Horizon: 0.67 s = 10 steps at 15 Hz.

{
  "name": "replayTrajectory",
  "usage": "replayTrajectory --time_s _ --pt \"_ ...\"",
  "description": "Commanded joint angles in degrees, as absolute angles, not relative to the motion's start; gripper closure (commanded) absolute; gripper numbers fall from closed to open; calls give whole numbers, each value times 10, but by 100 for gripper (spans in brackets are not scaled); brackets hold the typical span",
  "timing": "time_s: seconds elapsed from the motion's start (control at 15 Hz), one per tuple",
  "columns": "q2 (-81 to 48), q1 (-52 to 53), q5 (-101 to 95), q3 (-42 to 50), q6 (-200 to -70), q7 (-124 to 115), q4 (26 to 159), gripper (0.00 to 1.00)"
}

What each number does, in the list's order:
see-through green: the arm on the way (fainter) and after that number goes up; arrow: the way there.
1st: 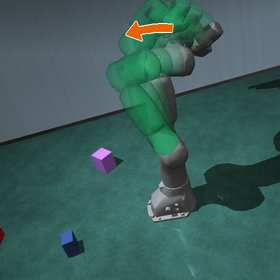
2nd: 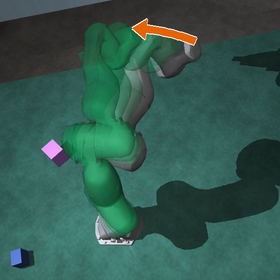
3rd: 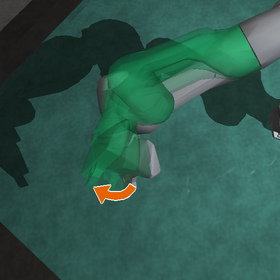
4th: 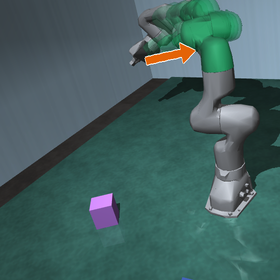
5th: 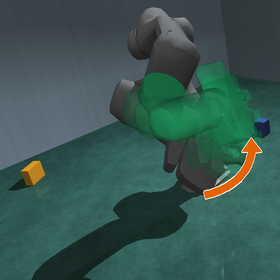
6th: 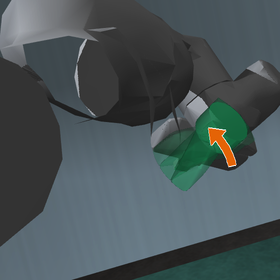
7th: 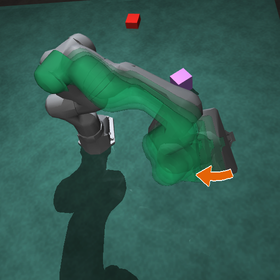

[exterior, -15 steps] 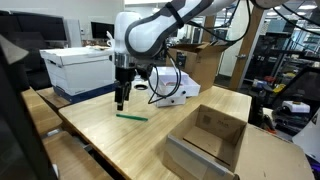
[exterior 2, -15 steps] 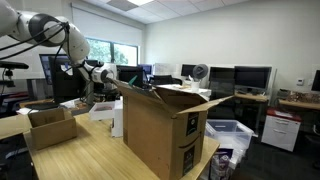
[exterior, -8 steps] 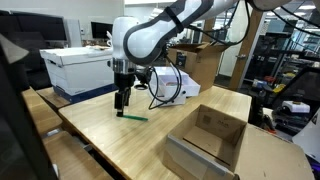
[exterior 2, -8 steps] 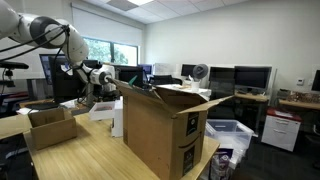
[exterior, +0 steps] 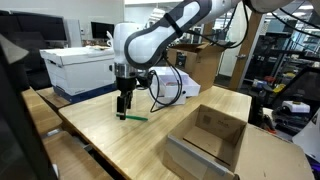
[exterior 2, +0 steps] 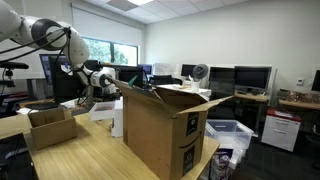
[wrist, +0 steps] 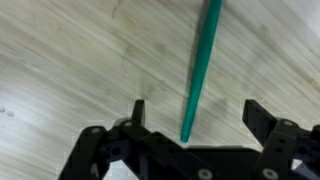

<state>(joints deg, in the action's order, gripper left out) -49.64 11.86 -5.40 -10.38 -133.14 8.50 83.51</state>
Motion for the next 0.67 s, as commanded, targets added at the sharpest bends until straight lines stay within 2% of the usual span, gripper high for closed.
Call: replayTrajectory --time_s 0.0,0.27,0.33,0.47,0.53,0.6 --pt "-501 114 -45 -103 -1324 97 833 0" --pt "-505 115 -48 -100 -1324 94 833 0" --pt "-503 119 -51 -99 -1324 92 835 25" --pt "-503 121 -54 -97 -1325 91 833 36" --pt "-503 122 -55 -96 -1325 90 831 49" --pt "-501 126 -57 -95 -1327 86 833 55"
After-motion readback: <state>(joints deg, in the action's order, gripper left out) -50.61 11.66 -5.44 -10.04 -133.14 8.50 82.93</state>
